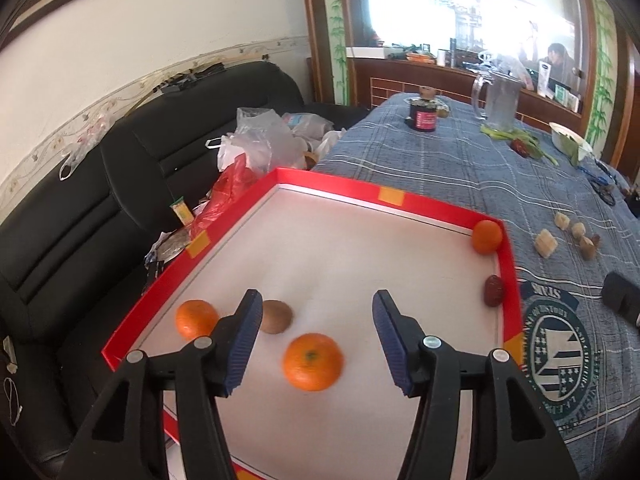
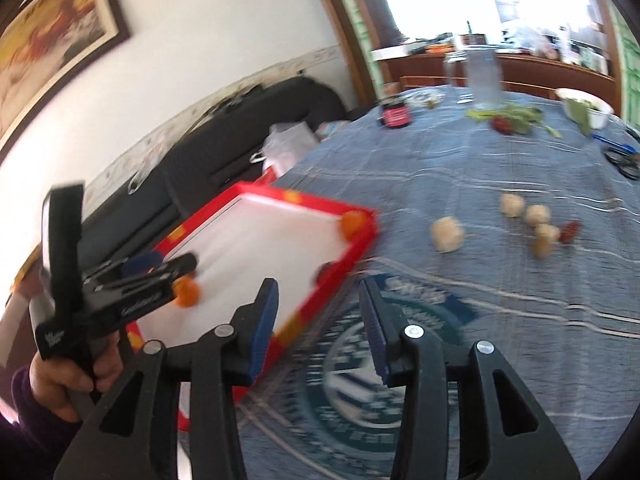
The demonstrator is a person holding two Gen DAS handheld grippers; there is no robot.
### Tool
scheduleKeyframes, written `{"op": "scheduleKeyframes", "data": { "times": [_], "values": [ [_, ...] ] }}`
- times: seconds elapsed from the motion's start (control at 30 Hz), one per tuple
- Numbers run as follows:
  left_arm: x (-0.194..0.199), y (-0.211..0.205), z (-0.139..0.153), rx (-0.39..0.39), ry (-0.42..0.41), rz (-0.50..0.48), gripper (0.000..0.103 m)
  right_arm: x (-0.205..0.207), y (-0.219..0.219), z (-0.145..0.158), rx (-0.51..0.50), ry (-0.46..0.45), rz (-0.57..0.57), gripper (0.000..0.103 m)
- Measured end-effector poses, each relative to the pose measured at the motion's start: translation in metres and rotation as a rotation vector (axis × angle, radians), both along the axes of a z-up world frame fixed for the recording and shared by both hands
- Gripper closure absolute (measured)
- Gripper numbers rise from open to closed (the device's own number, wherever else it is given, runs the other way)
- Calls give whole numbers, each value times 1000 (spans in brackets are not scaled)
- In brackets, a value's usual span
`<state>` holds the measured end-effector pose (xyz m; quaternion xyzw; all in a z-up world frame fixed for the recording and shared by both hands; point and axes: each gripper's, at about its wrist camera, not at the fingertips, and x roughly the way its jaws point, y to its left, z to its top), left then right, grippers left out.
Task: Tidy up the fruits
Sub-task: 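Move both open tools from the tray back to the items on the table, then grasp a brown kiwi with the right gripper while the left gripper grasps a beige cube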
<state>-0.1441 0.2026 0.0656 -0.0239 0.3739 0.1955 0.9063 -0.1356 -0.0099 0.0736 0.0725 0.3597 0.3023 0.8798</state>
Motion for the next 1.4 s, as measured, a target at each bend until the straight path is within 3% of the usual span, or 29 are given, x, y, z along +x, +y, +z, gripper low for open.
{"op": "scheduleKeyframes", "data": {
  "times": [0.13, 0.3, 0.5, 0.63, 0.87, 1.0, 1.07, 1.13, 1.4],
  "values": [
    [3, -17, 2, 9, 1, -32, 45, 12, -51, 5, 36, 4, -98, 59],
    [10, -39, 0, 10, 9, -81, 44, 31, -133, 2, 123, 73, -258, 59],
    [21, -69, 3, 27, 12, -164, 44, 43, -178, -7, 96, 133, -349, 59],
    [28, -86, 8, 41, 8, -217, 44, 59, -166, -12, 40, 163, -317, 59],
    [30, -100, 16, 59, -5, -259, 43, 98, -107, -34, -97, 217, -227, 59],
    [37, -103, 17, 73, 1, -266, 43, 116, -89, -47, -159, 227, -258, 65],
    [41, -105, 18, 80, 4, -270, 43, 122, -86, -54, -160, 250, -255, 74],
    [49, -110, 19, 93, 9, -278, 43, 123, -85, -55, -183, 218, -264, 78],
    [89, -141, 17, 102, 32, -361, 43, 124, -111, -49, -99, 219, -267, 78]
  ]
}}
